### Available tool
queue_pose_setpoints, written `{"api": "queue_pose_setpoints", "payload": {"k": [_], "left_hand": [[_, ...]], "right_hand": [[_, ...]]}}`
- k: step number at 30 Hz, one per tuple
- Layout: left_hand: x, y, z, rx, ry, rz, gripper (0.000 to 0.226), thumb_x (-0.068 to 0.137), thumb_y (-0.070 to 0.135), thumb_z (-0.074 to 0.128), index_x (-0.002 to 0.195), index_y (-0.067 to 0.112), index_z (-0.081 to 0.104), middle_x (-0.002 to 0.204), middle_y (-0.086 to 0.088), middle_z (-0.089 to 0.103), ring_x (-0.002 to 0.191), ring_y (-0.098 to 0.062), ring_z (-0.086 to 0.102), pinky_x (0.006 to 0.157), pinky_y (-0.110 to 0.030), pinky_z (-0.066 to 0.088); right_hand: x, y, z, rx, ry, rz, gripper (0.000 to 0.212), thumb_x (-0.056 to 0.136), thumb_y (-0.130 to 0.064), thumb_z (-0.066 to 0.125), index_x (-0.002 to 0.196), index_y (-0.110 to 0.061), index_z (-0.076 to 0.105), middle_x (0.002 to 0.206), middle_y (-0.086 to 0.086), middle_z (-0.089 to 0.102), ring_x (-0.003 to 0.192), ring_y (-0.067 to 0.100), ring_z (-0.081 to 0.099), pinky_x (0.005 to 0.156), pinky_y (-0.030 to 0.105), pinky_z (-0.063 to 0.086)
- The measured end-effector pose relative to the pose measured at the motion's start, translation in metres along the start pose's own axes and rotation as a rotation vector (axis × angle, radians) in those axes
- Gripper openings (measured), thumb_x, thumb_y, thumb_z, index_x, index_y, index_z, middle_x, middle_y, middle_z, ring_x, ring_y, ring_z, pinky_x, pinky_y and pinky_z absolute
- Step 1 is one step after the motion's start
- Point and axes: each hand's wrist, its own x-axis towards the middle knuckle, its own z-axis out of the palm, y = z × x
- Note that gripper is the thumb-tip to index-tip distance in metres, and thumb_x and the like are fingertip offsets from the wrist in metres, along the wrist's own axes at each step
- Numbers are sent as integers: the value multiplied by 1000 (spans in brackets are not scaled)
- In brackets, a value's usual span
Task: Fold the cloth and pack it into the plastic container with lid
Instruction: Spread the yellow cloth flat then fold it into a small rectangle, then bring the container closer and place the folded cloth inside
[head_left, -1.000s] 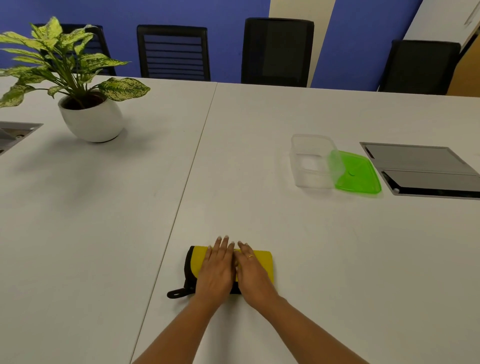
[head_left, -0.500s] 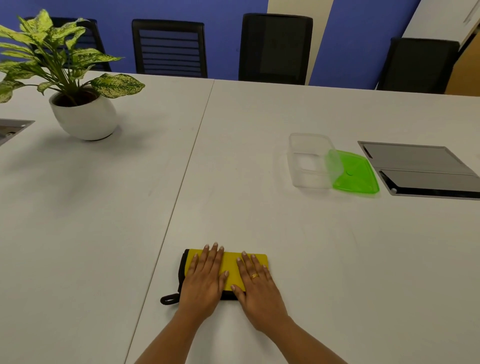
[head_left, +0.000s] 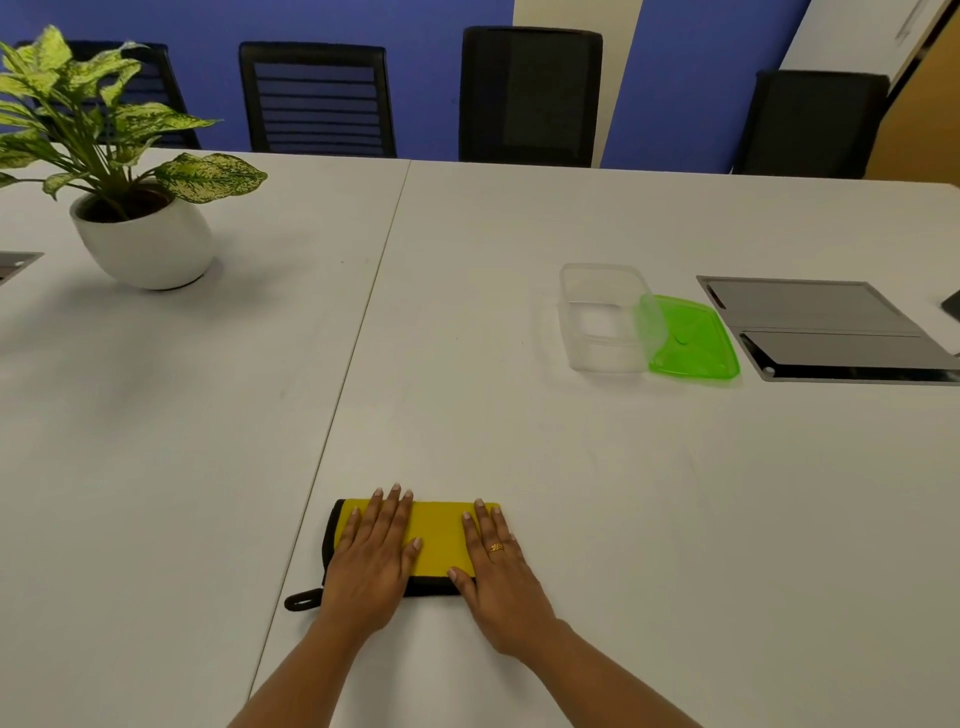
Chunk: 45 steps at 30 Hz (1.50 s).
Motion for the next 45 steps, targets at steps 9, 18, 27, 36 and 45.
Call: {"api": "queue_pose_setpoints", "payload": {"k": [9, 18, 27, 36, 45], "left_hand": [[2, -4, -4, -36, -4, -29, 76, 91, 60, -2, 141, 15, 32, 142, -7, 49, 140, -18, 29, 118, -28, 1], [42, 56, -22, -178, -20, -111, 110, 70, 74, -22, 136, 18, 45, 148, -3, 39, 141, -21, 29, 116, -47, 16], [134, 108, -43, -206, -132, 2, 51, 94, 40, 40, 139, 16, 35, 152, -1, 29, 141, -15, 28, 111, -33, 28], [231, 151, -65, -712, -219, -286, 42, 92, 29, 52, 127, 6, 50, 132, -13, 54, 121, -26, 52, 99, -32, 40], [302, 208, -63, -979, -309, -448, 58, 92, 36, 50, 138, 4, 37, 141, -14, 44, 113, -33, 58, 103, -39, 44]], "right_hand": [[0, -7, -13, 122, -105, -142, 104, 59, -74, -11, 147, -20, -2, 155, -6, -14, 139, 7, -17, 118, 31, 2], [19, 24, -61, 258, 17, -63, 97, 66, -72, 1, 139, -19, 37, 151, -3, 31, 140, 8, 22, 108, 12, 12], [96, 99, -141, 3, 222, 60, 54, 89, -19, 55, 138, -6, 37, 151, 11, 28, 141, 21, 23, 113, 29, 25], [169, 143, -203, -220, 223, 198, 68, 90, -22, 53, 146, -11, 16, 157, 8, 9, 145, 22, 6, 118, 43, 17], [175, 175, -187, -70, 271, 21, 59, 90, -18, 49, 143, -5, 26, 152, 14, 25, 145, 24, 13, 118, 45, 16]]}}
